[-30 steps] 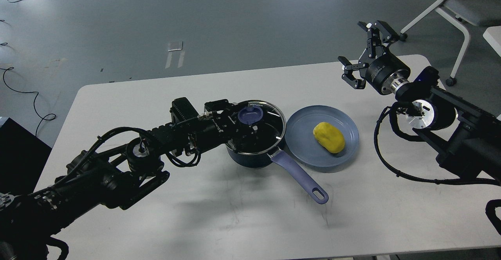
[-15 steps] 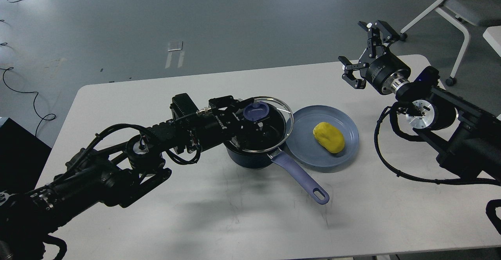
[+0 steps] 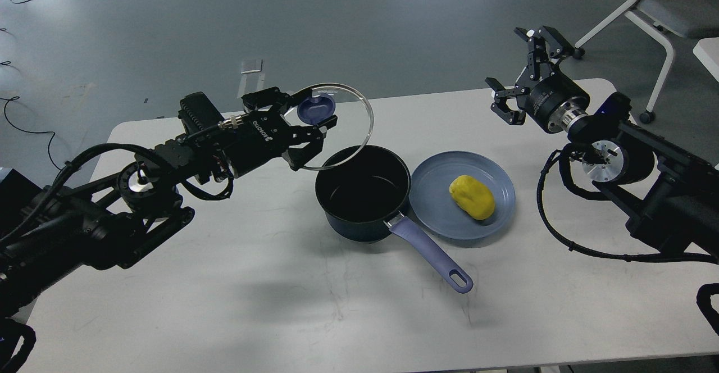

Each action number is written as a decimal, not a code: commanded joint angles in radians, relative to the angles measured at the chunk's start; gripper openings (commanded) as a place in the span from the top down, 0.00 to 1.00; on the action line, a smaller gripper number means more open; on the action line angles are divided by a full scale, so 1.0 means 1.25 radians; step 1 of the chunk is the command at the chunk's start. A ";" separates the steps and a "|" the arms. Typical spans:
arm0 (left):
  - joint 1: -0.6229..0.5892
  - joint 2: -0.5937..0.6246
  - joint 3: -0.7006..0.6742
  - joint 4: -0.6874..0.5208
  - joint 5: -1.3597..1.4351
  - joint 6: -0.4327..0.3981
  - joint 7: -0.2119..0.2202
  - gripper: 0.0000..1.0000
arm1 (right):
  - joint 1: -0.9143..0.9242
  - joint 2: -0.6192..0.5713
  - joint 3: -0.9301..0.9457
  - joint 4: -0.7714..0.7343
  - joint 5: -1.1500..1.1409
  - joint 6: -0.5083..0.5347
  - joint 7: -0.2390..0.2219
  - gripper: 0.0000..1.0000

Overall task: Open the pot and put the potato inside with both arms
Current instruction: 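Lift the glass lid off the pot with the left gripper, then lower the lid onto the table beside the pot, nearer the robot, then release the lid and raise the left gripper away, then lower the right gripper onto the yellow potato on the plate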

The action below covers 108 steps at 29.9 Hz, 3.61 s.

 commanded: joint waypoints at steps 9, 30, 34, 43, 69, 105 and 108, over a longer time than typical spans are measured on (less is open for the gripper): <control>0.130 0.121 0.002 0.025 -0.010 0.047 -0.048 0.61 | 0.000 0.001 -0.003 -0.006 -0.002 0.001 -0.001 0.00; 0.238 0.050 0.003 0.178 -0.067 0.096 -0.048 0.59 | 0.004 -0.002 -0.003 -0.005 -0.002 -0.001 -0.002 0.00; 0.249 0.032 0.003 0.178 -0.067 0.097 -0.048 0.57 | 0.003 0.001 -0.004 -0.005 -0.002 -0.006 -0.002 0.00; 0.260 0.013 0.003 0.178 -0.077 0.097 -0.048 0.52 | 0.000 -0.002 -0.004 -0.005 -0.002 -0.007 -0.002 0.00; 0.273 0.005 0.001 0.128 -0.249 0.097 -0.048 0.02 | 0.003 -0.004 -0.019 0.001 -0.007 -0.015 0.001 0.00; 0.016 -0.029 -0.258 0.003 -1.269 -0.309 0.264 0.02 | 0.075 -0.196 -0.491 0.122 -1.098 -0.158 0.198 0.01; 0.027 -0.029 -0.260 0.004 -1.265 -0.309 0.263 0.02 | 0.096 -0.188 -0.528 0.092 -1.098 -0.158 0.198 0.03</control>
